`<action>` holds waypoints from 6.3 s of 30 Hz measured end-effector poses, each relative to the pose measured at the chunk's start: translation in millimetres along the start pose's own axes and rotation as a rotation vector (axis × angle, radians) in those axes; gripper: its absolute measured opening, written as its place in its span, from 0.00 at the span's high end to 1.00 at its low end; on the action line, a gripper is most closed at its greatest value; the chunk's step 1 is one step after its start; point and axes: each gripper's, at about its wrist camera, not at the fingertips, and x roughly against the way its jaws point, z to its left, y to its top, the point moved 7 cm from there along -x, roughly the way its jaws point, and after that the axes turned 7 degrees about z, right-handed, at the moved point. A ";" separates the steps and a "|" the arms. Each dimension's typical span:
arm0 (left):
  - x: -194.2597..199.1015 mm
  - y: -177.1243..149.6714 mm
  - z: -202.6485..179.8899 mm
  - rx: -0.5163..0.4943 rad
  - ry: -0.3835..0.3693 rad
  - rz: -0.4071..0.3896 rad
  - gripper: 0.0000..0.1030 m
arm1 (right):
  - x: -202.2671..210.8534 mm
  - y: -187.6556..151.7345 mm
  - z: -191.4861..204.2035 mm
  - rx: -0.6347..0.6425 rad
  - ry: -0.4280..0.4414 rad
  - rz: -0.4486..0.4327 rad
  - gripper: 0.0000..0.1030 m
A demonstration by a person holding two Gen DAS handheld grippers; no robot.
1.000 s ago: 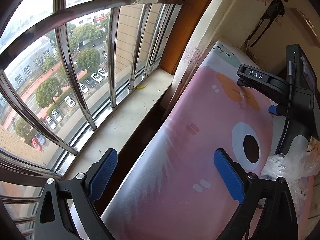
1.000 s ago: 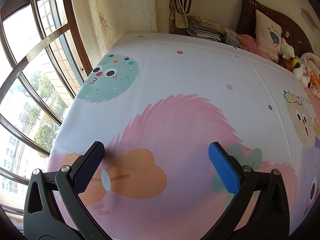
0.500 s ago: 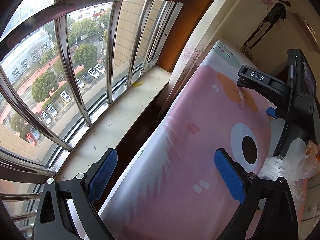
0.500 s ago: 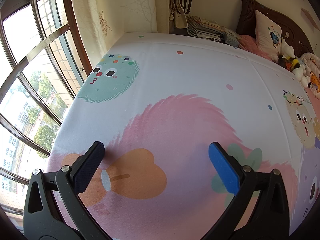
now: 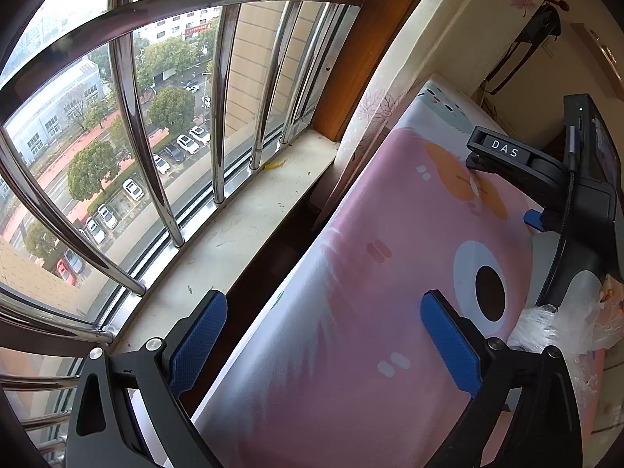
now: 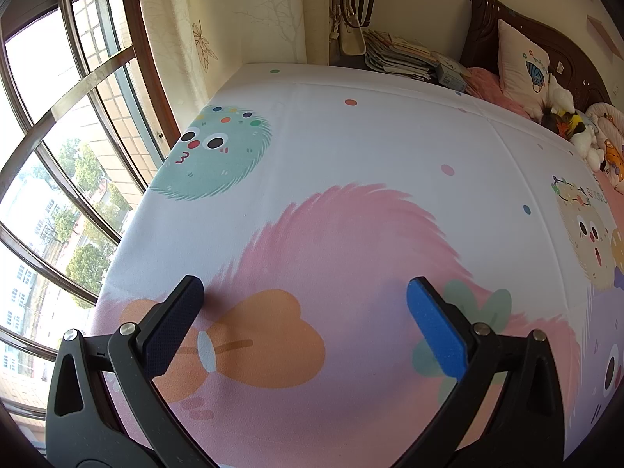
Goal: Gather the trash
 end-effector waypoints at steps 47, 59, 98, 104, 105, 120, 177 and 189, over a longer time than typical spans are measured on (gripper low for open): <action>-8.6 0.6 5.6 0.065 -0.053 0.034 0.01 | -0.8 0.8 -0.2 0.000 0.000 0.000 0.00; -5.5 1.5 3.4 0.050 -0.028 0.020 0.01 | -1.1 1.0 -0.2 0.000 0.000 0.000 0.00; 0.3 0.6 -5.3 -0.008 0.016 -0.004 0.01 | -1.2 0.9 -0.1 0.000 0.000 0.000 0.00; 1.3 1.9 -6.8 -0.022 0.041 -0.014 0.01 | -0.9 0.7 -0.2 0.000 0.000 0.000 0.00; 1.3 2.1 -6.5 -0.021 0.040 -0.013 0.01 | -0.9 0.6 -0.1 0.000 0.000 0.000 0.00; 130.3 26.7 -14.2 -0.004 0.083 -0.176 0.03 | -1.1 0.9 0.0 0.000 0.000 0.000 0.00; 328.7 -87.8 -176.5 -0.021 0.141 -0.484 0.03 | -2.0 1.2 0.0 0.000 0.000 0.000 0.00; 361.3 -76.6 -107.0 -0.022 0.264 -0.562 0.03 | -2.1 1.5 0.2 0.001 0.000 0.000 0.00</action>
